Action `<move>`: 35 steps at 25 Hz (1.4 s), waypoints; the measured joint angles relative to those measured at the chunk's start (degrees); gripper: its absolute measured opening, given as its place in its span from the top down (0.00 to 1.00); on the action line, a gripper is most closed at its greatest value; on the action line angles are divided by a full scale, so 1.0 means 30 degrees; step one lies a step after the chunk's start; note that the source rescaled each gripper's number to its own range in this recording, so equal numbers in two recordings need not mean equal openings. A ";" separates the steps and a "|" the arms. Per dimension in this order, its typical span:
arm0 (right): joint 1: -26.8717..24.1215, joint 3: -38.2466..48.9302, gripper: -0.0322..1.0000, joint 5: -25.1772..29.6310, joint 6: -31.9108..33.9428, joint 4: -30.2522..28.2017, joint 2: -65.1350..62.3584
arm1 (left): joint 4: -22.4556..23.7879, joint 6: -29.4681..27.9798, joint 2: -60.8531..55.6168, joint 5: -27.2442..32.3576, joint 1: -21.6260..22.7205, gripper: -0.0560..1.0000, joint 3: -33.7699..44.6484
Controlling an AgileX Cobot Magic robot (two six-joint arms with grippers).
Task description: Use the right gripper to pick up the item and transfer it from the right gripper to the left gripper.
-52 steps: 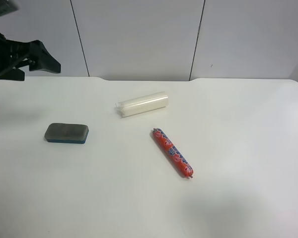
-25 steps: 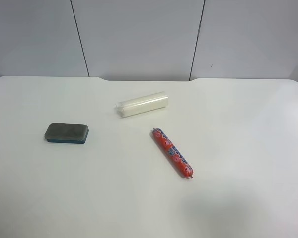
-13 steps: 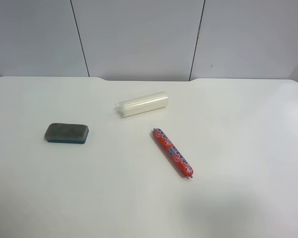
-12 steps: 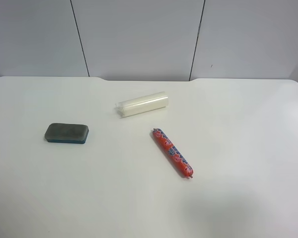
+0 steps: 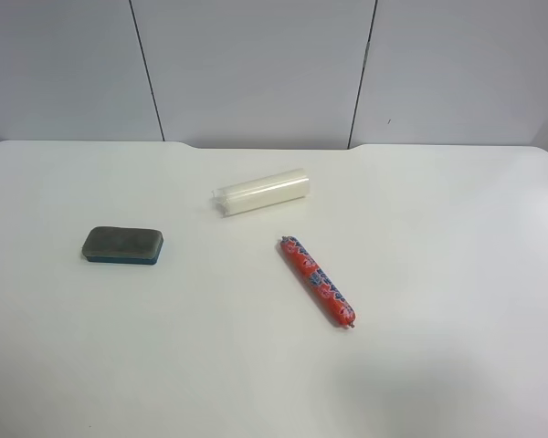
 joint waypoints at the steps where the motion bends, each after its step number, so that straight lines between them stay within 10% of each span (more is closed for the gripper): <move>1: 0.0000 0.0000 0.01 0.0000 0.0000 0.0000 0.0000 | -0.0114 0.0000 -0.0003 -0.0423 0.0000 0.00 0.0184; 35: 0.0000 0.0000 0.01 0.0000 0.0000 0.0000 0.0000 | -0.0849 0.0222 -0.0064 -0.1242 0.0000 0.00 0.0587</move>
